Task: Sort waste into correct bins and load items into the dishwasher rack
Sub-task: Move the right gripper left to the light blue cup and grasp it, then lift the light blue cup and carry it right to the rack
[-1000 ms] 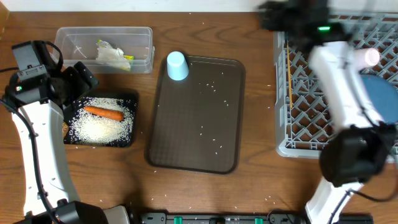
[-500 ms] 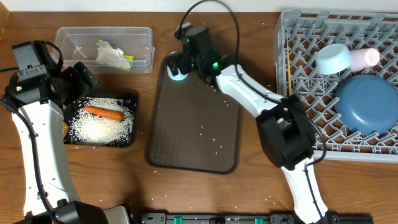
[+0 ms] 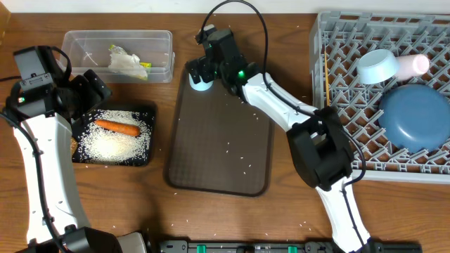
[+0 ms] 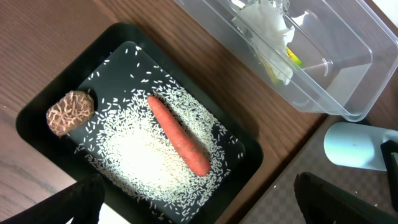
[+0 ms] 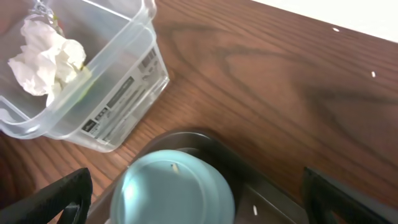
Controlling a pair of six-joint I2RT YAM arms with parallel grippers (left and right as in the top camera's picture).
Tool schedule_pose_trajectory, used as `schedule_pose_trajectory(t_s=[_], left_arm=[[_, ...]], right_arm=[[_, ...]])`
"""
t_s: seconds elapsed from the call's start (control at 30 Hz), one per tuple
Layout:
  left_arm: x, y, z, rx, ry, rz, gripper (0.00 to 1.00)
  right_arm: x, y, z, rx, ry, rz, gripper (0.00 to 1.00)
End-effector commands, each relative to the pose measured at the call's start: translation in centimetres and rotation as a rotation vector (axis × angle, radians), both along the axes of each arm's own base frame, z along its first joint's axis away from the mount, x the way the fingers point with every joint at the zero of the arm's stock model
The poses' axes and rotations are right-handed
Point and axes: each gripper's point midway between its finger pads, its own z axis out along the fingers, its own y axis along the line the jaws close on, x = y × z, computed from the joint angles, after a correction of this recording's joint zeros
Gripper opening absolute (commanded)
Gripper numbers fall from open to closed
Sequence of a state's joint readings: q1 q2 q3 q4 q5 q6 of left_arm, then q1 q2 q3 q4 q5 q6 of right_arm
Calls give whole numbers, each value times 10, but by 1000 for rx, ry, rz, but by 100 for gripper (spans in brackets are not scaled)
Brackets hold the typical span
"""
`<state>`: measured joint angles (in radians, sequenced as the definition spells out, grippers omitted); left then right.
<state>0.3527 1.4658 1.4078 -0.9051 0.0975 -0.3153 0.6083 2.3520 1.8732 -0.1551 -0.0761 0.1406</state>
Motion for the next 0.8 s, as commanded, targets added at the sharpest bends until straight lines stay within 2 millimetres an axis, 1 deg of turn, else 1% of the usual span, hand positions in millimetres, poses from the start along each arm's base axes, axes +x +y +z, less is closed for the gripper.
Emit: schedule_pose_trajectory(t_s=[0.0, 0.07, 0.1, 0.2, 0.33, 0.4, 0.47, 0.53, 0.67, 0.77], left_arm=[[1, 3, 8, 9, -20, 11, 98], [1, 3, 8, 9, -20, 11, 98], [1, 3, 8, 9, -19, 11, 98], [1, 3, 8, 9, -20, 11, 98], [1, 3, 8, 9, -19, 11, 98], [1, 3, 8, 9, -19, 11, 98], [1, 3, 8, 9, -20, 11, 98], [1, 3, 8, 9, -20, 11, 98], [1, 3, 8, 9, -20, 11, 98], [1, 3, 8, 9, -19, 11, 98]], right_arm=[[-11, 23, -18, -18, 2, 46, 99], [-11, 24, -23, -32, -1, 35, 99], [-10, 23, -30, -45, 1, 25, 99], [-8, 18, -38, -69, 4, 2, 99], [-7, 15, -41, -78, 8, -6, 99], [-6, 15, -41, -80, 3, -11, 93], [-4, 12, -41, -89, -4, -27, 77], [-3, 9, -41, -101, -9, -42, 70], [-1, 9, -39, -97, -16, -44, 69], [0, 10, -35, -93, -20, -45, 65]])
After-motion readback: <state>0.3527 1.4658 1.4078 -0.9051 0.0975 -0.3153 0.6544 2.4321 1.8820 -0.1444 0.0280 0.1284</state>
